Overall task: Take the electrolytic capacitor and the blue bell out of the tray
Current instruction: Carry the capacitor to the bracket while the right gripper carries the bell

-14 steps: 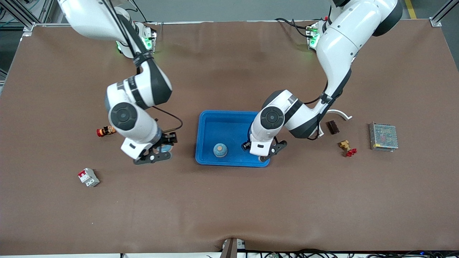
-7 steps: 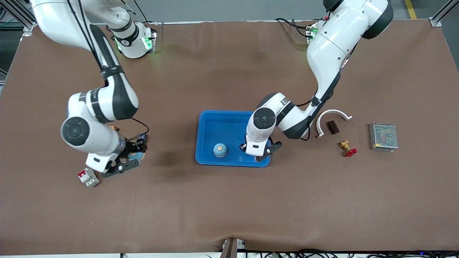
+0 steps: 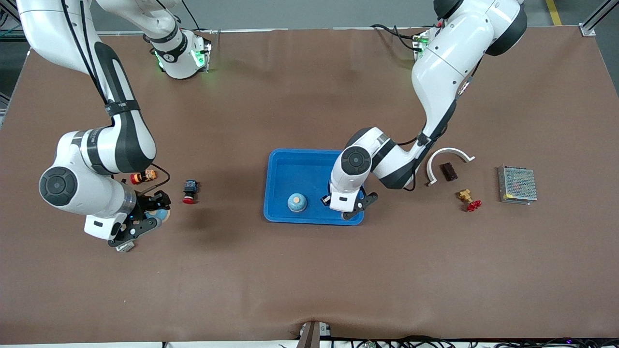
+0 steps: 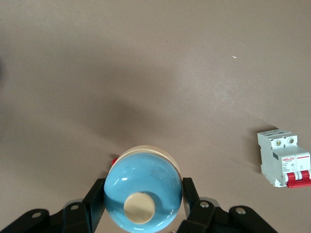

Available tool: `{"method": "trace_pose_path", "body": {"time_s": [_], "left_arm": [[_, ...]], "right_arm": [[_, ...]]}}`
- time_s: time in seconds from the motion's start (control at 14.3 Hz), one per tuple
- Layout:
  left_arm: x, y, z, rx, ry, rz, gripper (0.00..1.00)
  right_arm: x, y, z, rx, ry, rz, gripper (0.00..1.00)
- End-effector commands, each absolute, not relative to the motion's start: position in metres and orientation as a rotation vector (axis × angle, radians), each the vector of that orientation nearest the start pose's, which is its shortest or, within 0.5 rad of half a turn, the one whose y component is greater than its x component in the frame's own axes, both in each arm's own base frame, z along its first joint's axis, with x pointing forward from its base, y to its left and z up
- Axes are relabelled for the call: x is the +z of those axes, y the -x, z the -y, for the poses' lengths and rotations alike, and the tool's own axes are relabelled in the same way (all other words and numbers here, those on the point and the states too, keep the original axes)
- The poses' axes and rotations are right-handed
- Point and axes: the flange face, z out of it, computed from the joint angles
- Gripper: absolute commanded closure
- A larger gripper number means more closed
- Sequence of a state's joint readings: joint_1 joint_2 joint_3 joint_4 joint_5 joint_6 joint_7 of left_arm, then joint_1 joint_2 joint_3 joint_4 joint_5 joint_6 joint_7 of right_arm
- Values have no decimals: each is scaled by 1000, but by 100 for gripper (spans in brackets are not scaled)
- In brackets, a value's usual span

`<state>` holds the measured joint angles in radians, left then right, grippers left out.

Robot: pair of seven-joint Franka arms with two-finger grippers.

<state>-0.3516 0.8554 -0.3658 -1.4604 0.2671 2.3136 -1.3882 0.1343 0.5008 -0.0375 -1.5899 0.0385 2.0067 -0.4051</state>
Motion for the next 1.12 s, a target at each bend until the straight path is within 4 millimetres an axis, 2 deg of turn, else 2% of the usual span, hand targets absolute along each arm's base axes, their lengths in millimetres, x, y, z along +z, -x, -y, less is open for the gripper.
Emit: {"method": "trace_pose_path", "body": {"time_s": [0.0, 0.21, 0.35, 0.49, 0.56, 0.7, 0.84, 1.05], "left_arm": [[250, -593, 426, -40, 3091, 992, 100], [282, -600, 407, -48, 3047, 873, 100], [303, -615, 375, -48, 3025, 850, 100], [314, -624, 343, -13, 3013, 717, 100], [321, -626, 330, 7, 3006, 682, 100], [319, -624, 309, 51, 2971, 680, 100], [315, -629, 272, 72, 2952, 658, 100], [307, -638, 211, 121, 2947, 599, 100]], "right_arm": [[328, -682, -50, 76, 2979, 827, 42], [310, -687, -28, 59, 2958, 895, 42], [297, -693, -24, 8, 2948, 968, 42], [276, -693, -4, 28, 2929, 980, 42], [269, -694, -2, 28, 2915, 996, 42], [261, -697, 4, -26, 2901, 1031, 42], [250, -697, 11, -19, 2893, 1038, 42], [243, -698, 11, -35, 2897, 1044, 42]]}}
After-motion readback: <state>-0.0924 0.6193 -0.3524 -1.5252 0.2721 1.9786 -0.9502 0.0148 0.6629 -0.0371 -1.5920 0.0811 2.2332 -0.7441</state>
